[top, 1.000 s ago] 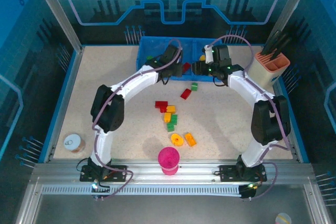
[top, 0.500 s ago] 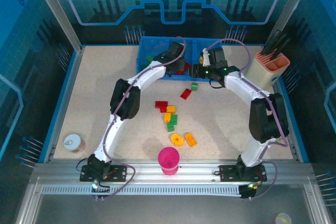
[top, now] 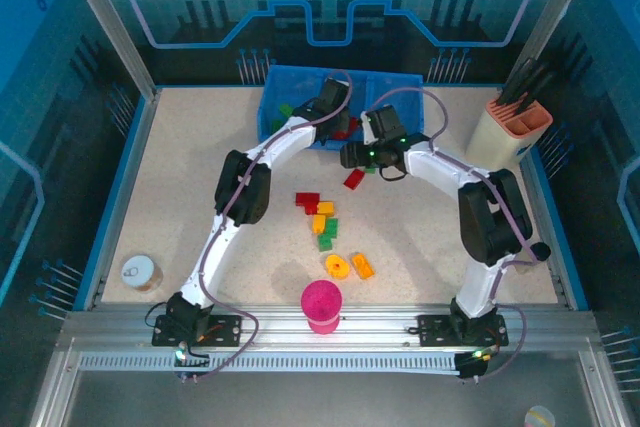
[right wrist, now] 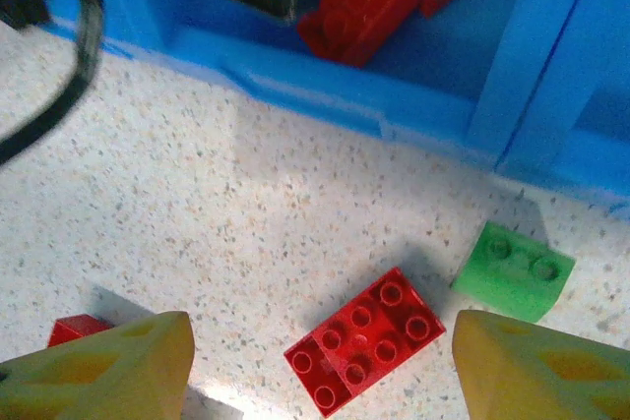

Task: Sort the legos into containers by color
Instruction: Place the lego in the container, then pick up the lego from the center of the table.

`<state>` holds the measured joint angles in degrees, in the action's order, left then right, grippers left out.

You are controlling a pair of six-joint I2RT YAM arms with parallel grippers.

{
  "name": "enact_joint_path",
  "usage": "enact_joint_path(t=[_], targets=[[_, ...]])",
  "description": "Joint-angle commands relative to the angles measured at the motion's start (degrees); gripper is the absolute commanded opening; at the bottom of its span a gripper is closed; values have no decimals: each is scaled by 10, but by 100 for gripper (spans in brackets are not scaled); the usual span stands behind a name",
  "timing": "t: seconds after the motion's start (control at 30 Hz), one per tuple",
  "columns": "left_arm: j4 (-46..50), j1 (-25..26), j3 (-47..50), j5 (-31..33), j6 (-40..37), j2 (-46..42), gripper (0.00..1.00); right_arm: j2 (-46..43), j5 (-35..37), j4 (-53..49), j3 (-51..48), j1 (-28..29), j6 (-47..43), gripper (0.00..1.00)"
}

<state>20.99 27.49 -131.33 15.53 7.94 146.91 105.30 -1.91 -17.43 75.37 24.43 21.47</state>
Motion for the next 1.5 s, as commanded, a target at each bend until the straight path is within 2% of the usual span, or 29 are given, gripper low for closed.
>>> enact_joint_path(t=[0.0, 0.13, 0.17, 0.2, 0.3, 0.4, 0.67, 0.8, 1.0, 1.2, 1.23, 1.47], targets=[[-13, -3, -17, -11, -2, 16, 18, 13, 19, -33, 16, 9, 23, 72], [-16, -3, -23, -14, -17, 12, 36, 28, 26, -51, 21, 19, 40, 75], [-18, -4, -23, -14, -20, 8, 45, 32, 31, -57, 26, 22, 45, 76], [-21, -3, -23, -15, -24, 3, 50, 35, 34, -57, 27, 24, 49, 76], [-29, -3, -22, -20, -39, -12, 62, 42, 33, -59, 31, 29, 72, 76], [-36, -4, -22, -29, -53, -33, 69, 50, 44, -65, 32, 32, 97, 76], [-59, -2, 20, -92, -80, -131, 72, 93, 89, -97, 69, 36, 107, 76], [-76, 0, 67, -107, -96, -199, 74, 112, 95, -102, 78, 40, 122, 76], [-49, -1, 87, -116, -135, -261, 75, 131, 118, -121, 83, 50, 128, 73], [-7, -6, 130, -103, -170, -329, 77, 168, 131, -129, 100, 52, 125, 63], [8, -7, 141, -95, -172, -351, 77, 172, 135, -125, 98, 51, 125, 57], [-7, -16, 358, -40, -163, -561, 79, 177, 145, -111, 85, 51, 101, 33]])
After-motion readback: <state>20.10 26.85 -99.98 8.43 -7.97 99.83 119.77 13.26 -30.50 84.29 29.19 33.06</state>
